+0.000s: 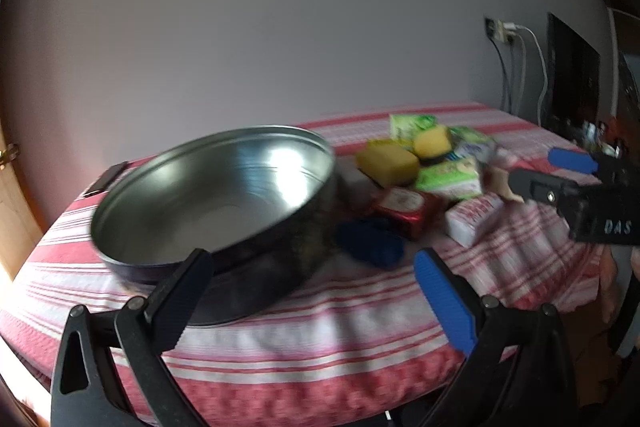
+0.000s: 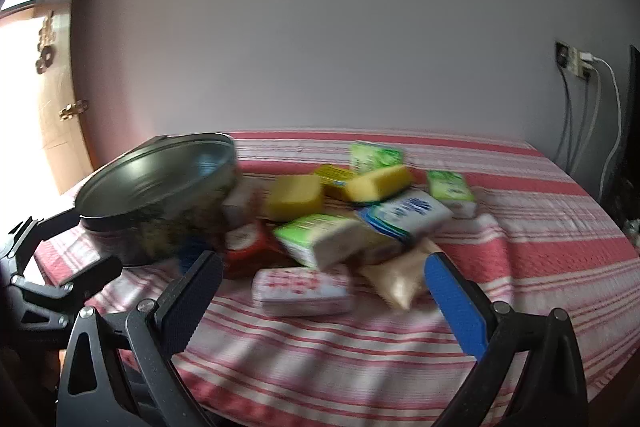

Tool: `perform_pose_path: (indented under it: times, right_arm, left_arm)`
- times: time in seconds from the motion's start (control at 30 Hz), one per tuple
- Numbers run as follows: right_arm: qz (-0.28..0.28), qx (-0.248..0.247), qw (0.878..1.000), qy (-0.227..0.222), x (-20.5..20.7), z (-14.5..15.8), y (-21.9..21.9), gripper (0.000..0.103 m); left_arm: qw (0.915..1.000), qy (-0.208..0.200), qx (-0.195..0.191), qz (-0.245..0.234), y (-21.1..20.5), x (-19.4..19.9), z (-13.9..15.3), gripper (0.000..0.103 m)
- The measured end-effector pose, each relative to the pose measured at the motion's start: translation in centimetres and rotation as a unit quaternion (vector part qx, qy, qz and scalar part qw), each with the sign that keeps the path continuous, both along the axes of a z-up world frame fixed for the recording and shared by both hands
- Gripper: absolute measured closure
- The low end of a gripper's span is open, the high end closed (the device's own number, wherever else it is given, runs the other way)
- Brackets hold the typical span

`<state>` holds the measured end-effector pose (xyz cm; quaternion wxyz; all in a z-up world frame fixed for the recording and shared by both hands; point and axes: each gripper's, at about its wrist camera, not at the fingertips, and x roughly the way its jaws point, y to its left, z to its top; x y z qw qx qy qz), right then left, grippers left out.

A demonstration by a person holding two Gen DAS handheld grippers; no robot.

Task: Organize objects
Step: 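Grasp the blue cloth with the left gripper while the right gripper grasps the white red-lettered package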

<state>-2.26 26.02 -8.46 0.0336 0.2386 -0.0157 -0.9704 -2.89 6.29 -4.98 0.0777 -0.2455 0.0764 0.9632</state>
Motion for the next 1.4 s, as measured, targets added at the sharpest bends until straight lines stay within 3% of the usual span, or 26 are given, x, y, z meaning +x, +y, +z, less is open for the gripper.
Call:
perform_pose_path:
  times: [0.4, 0.53, 0.63, 0.83, 0.87, 0.97, 1.1, 1.3, 1.4]
  right_arm:
    - [0.023, -0.008, 0.999, -0.032, -1.3, -2.7, 1.2, 0.001]
    - [0.050, 0.010, 0.998, -0.043, -1.7, -2.8, -0.3, 0.002]
    - [0.068, 0.012, 0.996, -0.059, -2.1, -3.1, -1.3, 0.014]
    - [0.060, 0.032, 0.993, -0.094, -3.8, -4.3, -2.2, 0.017]
    - [0.061, 0.031, 0.993, -0.097, -4.0, -4.5, -2.1, 0.021]
    - [0.063, 0.028, 0.994, -0.091, -4.1, -4.5, -1.9, 0.032]
    - [0.065, 0.005, 0.995, -0.077, -3.5, -4.3, -1.3, 0.032]
    - [0.074, -0.008, 0.996, -0.057, -2.5, -3.8, -1.2, 0.032]
    - [0.082, -0.013, 0.995, -0.051, -2.3, -3.9, -1.4, 0.032]
  left_arm:
    - [0.9993, -0.007, -0.022, -0.029, 3.1, -1.5, -1.3, 0.009]
    - [0.9990, -0.014, -0.024, -0.035, 3.2, -1.8, -1.6, 0.022]
    - [0.9992, -0.017, -0.009, -0.036, 2.2, -1.6, -1.7, 0.023]
    - [0.9980, -0.026, -0.013, -0.056, 2.8, -2.0, -1.9, 0.023]
    - [0.9976, -0.033, -0.010, -0.060, 3.0, -2.2, -2.1, 0.023]
    - [0.9967, -0.057, -0.008, -0.057, 3.2, -3.8, -2.6, 0.024]
    - [0.9933, -0.091, 0.016, -0.070, 3.2, -5.6, -3.1, 0.024]
    - [0.9927, -0.103, 0.024, -0.058, 3.2, -6.5, -3.2, 0.029]
    - [0.9913, -0.120, 0.030, -0.045, 3.0, -7.1, -3.8, 0.047]
